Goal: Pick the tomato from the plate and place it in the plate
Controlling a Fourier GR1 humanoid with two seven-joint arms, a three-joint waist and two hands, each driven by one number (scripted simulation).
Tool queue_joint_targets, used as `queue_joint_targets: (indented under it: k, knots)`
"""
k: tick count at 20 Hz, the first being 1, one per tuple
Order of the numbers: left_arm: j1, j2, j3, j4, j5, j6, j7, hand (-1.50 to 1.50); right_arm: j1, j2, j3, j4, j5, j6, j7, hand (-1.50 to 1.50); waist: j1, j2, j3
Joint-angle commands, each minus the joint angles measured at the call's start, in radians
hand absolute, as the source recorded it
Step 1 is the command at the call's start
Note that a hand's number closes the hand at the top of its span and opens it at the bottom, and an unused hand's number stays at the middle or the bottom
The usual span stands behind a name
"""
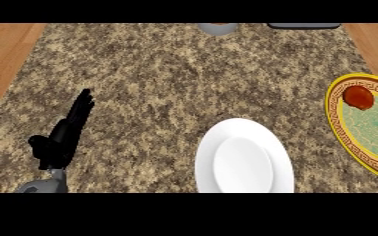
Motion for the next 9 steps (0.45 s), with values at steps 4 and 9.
queue_joint_targets:
  k: [4,9]
  knots:
    - [-0.024,0.016,0.019,0.002,0.016,-0.022,0.031,0.00,0.048,-0.047,0.039,0.192,0.058,0.052,-0.224,-1.50,0.006,0.001,0.003]
    - [-0.003,0.022,0.028,0.007,0.018,-0.036,0.000,0.00,0.033,-0.071,0.039,0.226,0.059,-0.001,-0.263,-1.50,0.007,0.000,0.004]
